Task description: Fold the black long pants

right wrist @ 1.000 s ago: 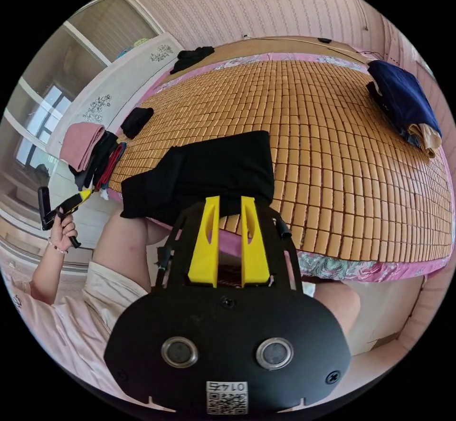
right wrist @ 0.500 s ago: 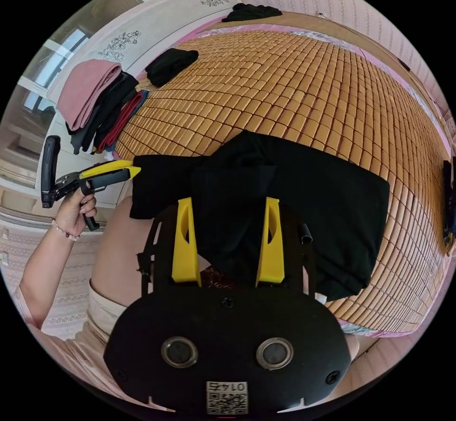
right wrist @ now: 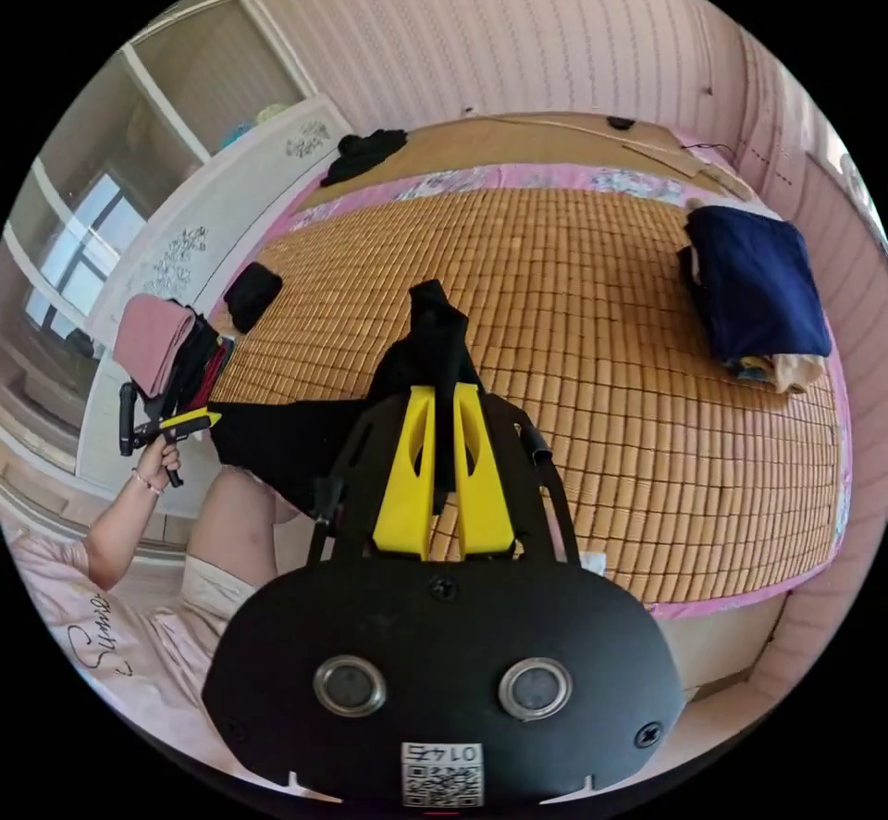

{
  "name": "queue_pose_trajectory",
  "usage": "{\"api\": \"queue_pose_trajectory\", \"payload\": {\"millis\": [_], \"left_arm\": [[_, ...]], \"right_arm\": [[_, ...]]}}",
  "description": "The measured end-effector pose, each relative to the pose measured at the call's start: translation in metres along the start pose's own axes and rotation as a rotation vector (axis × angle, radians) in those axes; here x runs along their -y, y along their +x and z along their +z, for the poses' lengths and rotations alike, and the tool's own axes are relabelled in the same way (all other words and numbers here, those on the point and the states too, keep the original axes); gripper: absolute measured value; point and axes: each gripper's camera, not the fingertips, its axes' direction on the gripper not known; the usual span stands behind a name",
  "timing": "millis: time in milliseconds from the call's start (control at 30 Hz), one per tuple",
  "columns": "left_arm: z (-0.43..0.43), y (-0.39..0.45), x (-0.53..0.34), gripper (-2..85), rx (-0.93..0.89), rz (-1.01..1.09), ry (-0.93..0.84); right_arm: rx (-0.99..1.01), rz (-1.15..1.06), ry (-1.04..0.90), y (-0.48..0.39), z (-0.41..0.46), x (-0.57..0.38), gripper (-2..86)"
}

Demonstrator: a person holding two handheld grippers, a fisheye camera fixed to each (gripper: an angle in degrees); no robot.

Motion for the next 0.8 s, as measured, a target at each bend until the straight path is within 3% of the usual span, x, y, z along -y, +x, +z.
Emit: {"api": "queue_pose_trajectory", "payload": {"millis": [133, 267, 400, 533, 633, 800], "left_arm": [[-0.059, 0.000, 0.021, 5.5, -0.051, 0.020, 0.222], [-0.090, -0.009, 0.017, 5.8, -0.054, 0.083, 0.328], [-0.066, -0.037, -0.007, 6.0, 0.001, 0.038, 0.233], [-0.008, -0.085, -0.054, 6.1, -0.040, -0.159, 0.040], [0.002, -0.101, -0.075, 6.2, -0.090, -0.239, 0.027], [-0.008, -0.105, -0.078, 6.3, -0.075, -0.218, 0.055]], "right_arm": [[-0.226, 0.163, 0.179, 0.066, -0.078, -0.003, 2.7], [-0.283, 0.264, 0.173, 0.122, -0.098, -0.034, 4.4], [-0.291, 0.453, 0.100, 0.172, -0.069, -0.091, 3.3], [-0.061, 0.704, 0.052, 0.221, -0.019, -0.170, 0.5], [0.048, 0.827, 0.060, 0.235, -0.001, -0.206, 0.4], [0.020, 0.671, 0.010, 0.218, 0.012, -0.193, 2.6]]}}
